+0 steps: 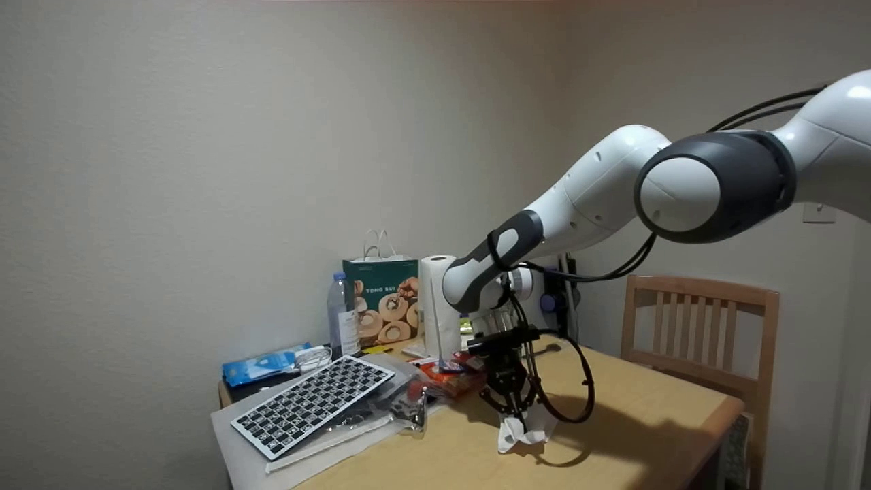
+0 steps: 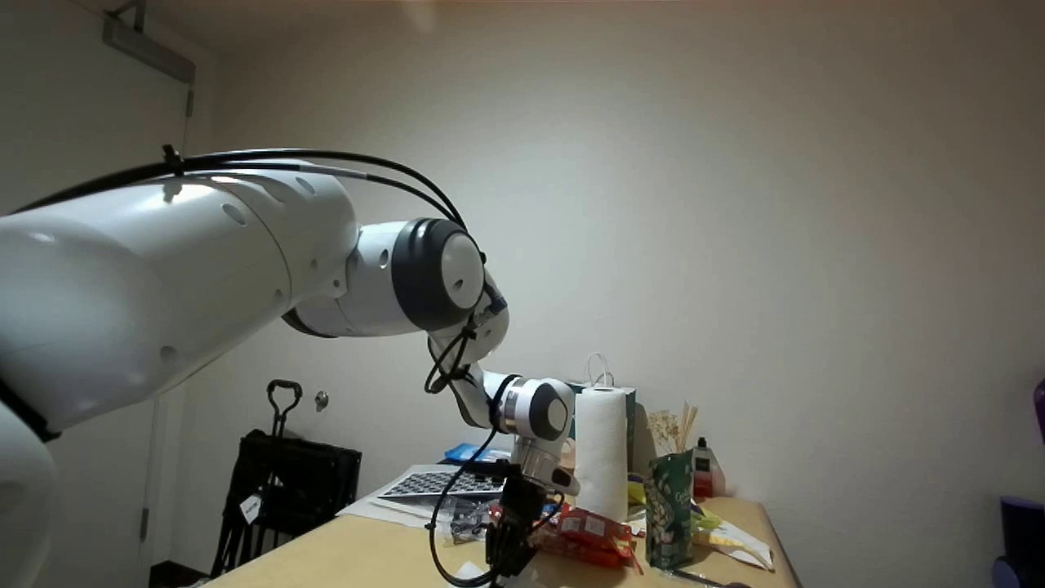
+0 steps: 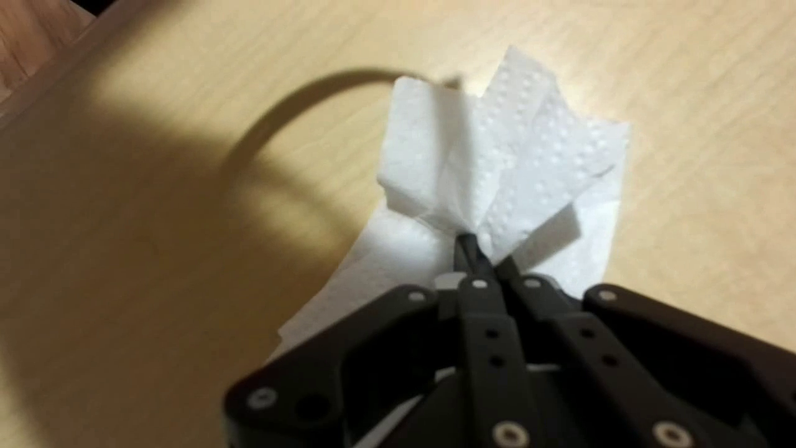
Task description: Use the white towel to wipe the table
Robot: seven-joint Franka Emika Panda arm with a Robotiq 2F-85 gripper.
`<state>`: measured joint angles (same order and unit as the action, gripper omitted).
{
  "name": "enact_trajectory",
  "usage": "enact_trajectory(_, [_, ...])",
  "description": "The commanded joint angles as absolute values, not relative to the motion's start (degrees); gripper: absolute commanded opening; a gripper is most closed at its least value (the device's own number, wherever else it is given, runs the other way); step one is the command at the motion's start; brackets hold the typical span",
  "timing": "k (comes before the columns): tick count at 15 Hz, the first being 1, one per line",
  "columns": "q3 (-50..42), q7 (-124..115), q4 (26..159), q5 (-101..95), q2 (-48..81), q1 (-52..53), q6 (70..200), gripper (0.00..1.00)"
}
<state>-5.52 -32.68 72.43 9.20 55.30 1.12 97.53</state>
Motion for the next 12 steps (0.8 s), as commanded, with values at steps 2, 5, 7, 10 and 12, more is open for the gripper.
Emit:
enact_trajectory(2, [-5.4, -31.8, 72.0, 8.7, 56.0, 1.2, 95.4, 0.0])
enact_trajectory(5, [-4.8, -30.8, 74.9, 10.1, 57.1, -0.3, 88.9, 0.0])
enact_trajectory(7, [-4.6, -29.2, 77.0, 11.3, 57.5, -1.6, 85.9, 0.0])
enact_trajectory(10, [-5.7, -30.7, 74.4, 11.1, 57.2, -0.6, 82.6, 0.02])
enact_trajectory(12, [-5.8, -30.2, 75.0, 12.2, 57.6, -1.6, 80.9, 0.02])
